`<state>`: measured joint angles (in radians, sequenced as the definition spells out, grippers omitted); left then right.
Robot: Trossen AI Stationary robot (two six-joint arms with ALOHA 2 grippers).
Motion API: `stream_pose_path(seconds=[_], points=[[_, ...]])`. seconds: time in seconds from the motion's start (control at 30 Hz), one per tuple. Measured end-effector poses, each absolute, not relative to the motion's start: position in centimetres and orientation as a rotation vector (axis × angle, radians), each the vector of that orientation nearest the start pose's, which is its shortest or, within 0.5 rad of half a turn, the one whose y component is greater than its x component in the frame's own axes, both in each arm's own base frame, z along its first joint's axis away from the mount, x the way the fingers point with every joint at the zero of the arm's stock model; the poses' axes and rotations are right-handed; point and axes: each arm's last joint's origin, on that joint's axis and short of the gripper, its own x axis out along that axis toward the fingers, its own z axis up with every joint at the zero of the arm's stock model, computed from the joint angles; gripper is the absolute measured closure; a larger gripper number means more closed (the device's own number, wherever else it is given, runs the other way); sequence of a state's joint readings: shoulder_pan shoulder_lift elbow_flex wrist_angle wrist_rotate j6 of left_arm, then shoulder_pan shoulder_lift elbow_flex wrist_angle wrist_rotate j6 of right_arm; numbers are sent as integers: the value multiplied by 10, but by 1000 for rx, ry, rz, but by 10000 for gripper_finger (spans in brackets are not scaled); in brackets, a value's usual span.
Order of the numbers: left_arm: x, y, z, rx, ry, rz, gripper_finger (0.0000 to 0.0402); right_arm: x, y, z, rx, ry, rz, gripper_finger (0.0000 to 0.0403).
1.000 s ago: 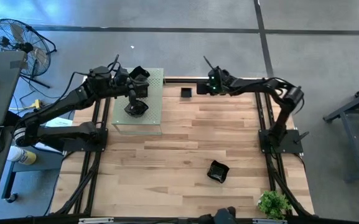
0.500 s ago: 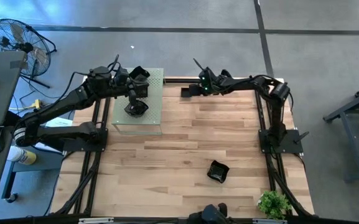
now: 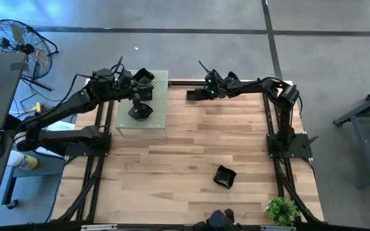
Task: Pick & Place Mini shaped plates
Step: Stack the square plate on the other square plate on the shelf
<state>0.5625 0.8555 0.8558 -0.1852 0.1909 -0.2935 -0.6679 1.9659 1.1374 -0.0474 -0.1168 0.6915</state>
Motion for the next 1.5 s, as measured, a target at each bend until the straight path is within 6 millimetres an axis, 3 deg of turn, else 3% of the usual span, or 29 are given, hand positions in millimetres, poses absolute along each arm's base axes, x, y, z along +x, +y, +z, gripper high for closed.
stream_pose_path(seconds=[0.17, 0.7, 0.97, 1.5], points=[[161, 95, 345, -361, 117, 394, 401, 306, -239, 141, 956, 653, -771, 396], [160, 95, 345, -361, 117, 392, 401, 289, -224, 190, 897, 685, -687, 399], [160, 95, 345, -361, 117, 393, 401, 289, -224, 191, 910, 681, -687, 394], [160, 95, 345, -358, 117, 393, 401, 295, -239, 185, 930, 557, -730, 323]])
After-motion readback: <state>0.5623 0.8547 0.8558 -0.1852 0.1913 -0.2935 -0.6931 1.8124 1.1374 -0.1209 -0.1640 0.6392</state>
